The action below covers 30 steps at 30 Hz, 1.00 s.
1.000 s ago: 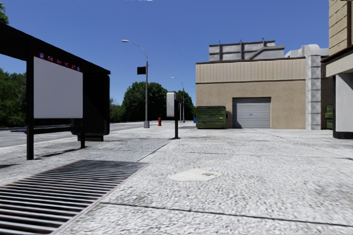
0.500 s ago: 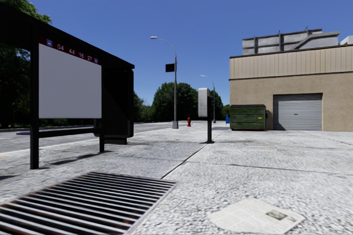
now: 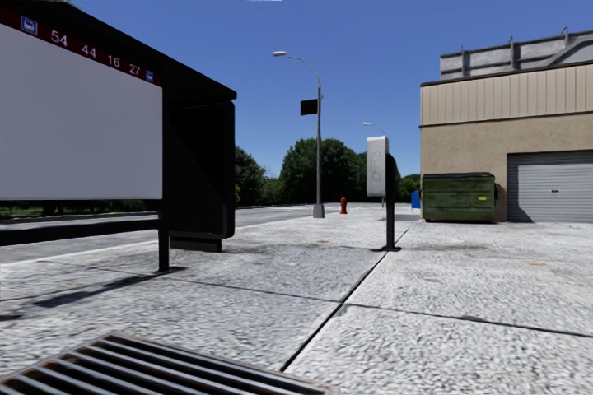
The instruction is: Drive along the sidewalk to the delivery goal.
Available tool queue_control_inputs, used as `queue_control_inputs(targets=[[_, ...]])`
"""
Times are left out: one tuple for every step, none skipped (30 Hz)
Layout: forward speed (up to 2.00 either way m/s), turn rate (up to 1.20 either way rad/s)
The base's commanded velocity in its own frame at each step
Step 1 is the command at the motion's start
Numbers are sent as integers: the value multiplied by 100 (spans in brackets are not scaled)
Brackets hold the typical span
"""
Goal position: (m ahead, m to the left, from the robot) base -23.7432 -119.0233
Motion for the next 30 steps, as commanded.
queue_control_inputs(targets=[[199,6],[199,2],[199,2],[199,1],[199,0],[199,0],[199,0],[199,0],[199,0],[199,0],[199,0],[199,0],[199,0],[199,0],[199,0],[199,0],[199,0],[199,0],[199,0],[199,0],[199,0],[199,0],[199,0],[199,0],[199,0],[199,0],[199,0],[199,0],[199,0],[199,-101]])
